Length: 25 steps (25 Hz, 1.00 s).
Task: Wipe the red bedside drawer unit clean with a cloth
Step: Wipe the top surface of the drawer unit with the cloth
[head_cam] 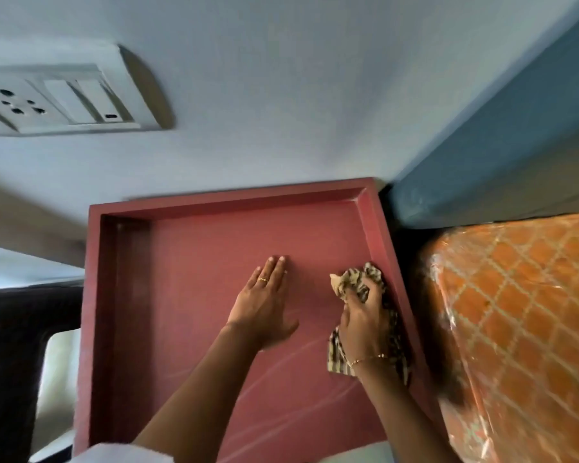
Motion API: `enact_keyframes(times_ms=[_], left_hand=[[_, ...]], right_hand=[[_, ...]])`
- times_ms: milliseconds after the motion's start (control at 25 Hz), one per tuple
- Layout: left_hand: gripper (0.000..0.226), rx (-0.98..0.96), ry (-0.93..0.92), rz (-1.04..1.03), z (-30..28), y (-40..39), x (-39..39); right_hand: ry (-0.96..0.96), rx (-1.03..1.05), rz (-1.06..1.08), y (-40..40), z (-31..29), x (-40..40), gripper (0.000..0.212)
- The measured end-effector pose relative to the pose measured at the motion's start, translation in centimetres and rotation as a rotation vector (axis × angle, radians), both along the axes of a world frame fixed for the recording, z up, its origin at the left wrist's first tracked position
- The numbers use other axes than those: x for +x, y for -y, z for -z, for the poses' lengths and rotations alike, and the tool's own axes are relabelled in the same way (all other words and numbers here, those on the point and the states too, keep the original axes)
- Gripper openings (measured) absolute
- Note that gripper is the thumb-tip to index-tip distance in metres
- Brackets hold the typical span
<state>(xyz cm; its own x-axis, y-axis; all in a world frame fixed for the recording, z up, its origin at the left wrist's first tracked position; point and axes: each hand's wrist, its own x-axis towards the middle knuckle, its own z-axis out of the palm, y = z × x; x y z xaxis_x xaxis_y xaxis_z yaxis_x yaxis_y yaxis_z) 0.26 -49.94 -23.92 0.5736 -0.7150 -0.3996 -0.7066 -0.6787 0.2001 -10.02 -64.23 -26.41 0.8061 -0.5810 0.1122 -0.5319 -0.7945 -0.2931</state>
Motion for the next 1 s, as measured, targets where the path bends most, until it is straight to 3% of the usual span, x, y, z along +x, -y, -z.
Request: enact_keyframes(times_ms=[160,280,480,600,840,1000], left_hand=[[0.096,0.101,0.002,-0.028,-0.4,1.1,-1.1],[0.095,0.129,0.005,-0.023,-0.5,1.2,-1.3],[0.096,0.146,0.055,-0.011,-0.3,1.0,-1.6],[0.092,0.115,0.064,0.004,0.2,0.8,-1.7],[0.090,0.056,0.180,0.041,1.6,0.2,-1.5],[0.096,0.023,0.187,-0.011,1.3,-0.4,-1.7]], right_hand=[[-0.056,0.064,0.003,1.3,0.0,2.8,0.034],[-0.114,-0.013,-0.007,2.7,-0.2,6.4,0.032],[-0.068,-0.118,-0.130,1.3,1.3,-1.8,0.049],[-0.090,-0.063,-0.146,0.6,1.1,-4.7,0.055],[0.035,0.047,-0.138,3.2,0.4,6.0,0.018],[0.112,0.103,-0.348,1.0,0.2,0.8,0.014]])
